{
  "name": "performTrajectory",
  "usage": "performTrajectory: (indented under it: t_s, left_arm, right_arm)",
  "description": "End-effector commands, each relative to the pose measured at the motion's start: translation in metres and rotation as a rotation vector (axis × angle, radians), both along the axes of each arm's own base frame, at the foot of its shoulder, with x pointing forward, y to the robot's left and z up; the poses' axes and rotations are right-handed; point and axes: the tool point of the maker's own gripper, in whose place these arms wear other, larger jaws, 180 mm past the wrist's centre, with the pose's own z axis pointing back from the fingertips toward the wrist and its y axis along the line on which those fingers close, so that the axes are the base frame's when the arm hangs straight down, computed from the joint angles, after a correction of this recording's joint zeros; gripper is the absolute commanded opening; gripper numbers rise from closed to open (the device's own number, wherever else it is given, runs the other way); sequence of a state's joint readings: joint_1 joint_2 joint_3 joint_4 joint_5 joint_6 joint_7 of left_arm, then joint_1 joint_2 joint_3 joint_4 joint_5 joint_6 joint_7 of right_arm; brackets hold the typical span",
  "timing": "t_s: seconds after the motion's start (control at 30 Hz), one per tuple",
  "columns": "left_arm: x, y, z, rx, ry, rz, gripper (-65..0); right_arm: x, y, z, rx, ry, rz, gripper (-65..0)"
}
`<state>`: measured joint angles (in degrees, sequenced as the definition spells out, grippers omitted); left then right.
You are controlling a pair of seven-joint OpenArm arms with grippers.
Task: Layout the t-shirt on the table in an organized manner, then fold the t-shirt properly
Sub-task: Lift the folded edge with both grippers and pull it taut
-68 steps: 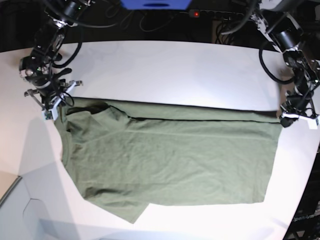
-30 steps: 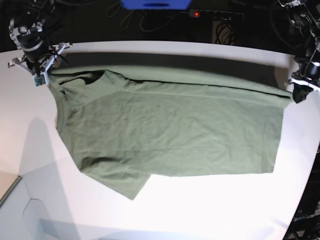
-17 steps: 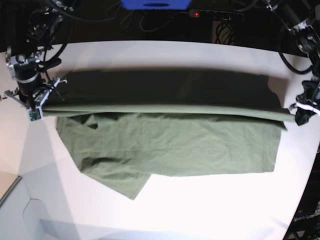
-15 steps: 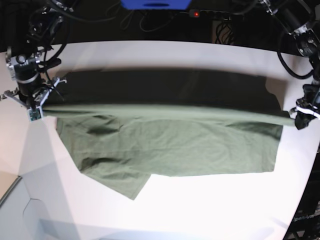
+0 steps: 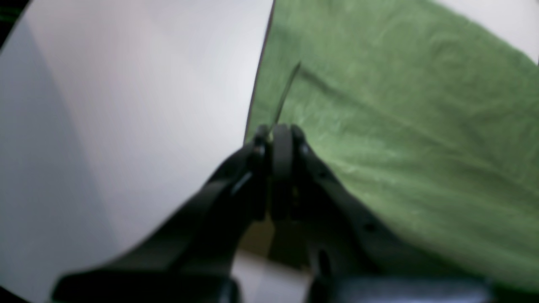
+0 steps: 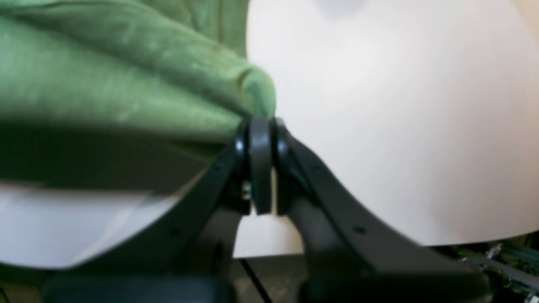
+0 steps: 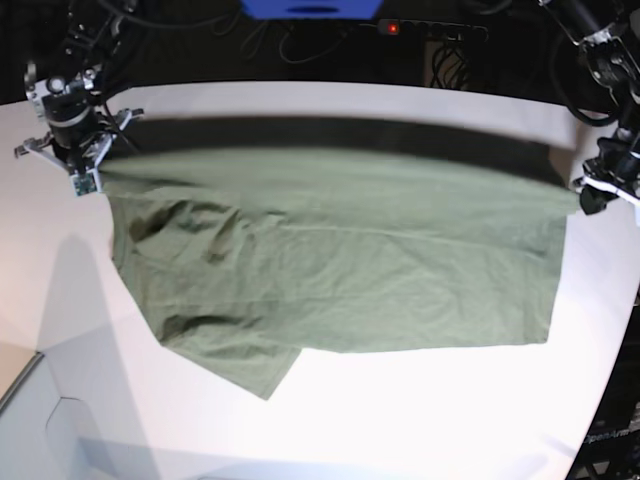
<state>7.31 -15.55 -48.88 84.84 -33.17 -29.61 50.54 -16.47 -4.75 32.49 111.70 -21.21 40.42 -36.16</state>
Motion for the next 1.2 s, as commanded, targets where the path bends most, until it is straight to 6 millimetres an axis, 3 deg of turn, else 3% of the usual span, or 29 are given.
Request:
performTrajectory:
  t_s: [0.0,0.27,0.6,1.17]
  left_arm:
    - [0.004,0.009,0.015,0.028,-0.046,0.004,-64.8]
    - [-0.020,0.009,-0.002,0.028,0.022,0.004,-64.8]
    - [-0.033,0.010,-0.011,0.031,0.061,0.004,-64.8]
    - [-0.039,0.018,-0.023,0.091,0.130,0.009,-64.8]
  right_arm:
    - [-0.002,-0.003,0.005,-0.014,-0.015,0.000,-65.0]
    - [-0.031,0.008,-0.012,0.046,0.042,-0.001,-65.0]
    - [-0.059,0.003,-0.054,0.095,0.169,-0.019,-65.0]
    - [-0.060,0.004,-0.055,0.097,0.175,-0.020,-65.0]
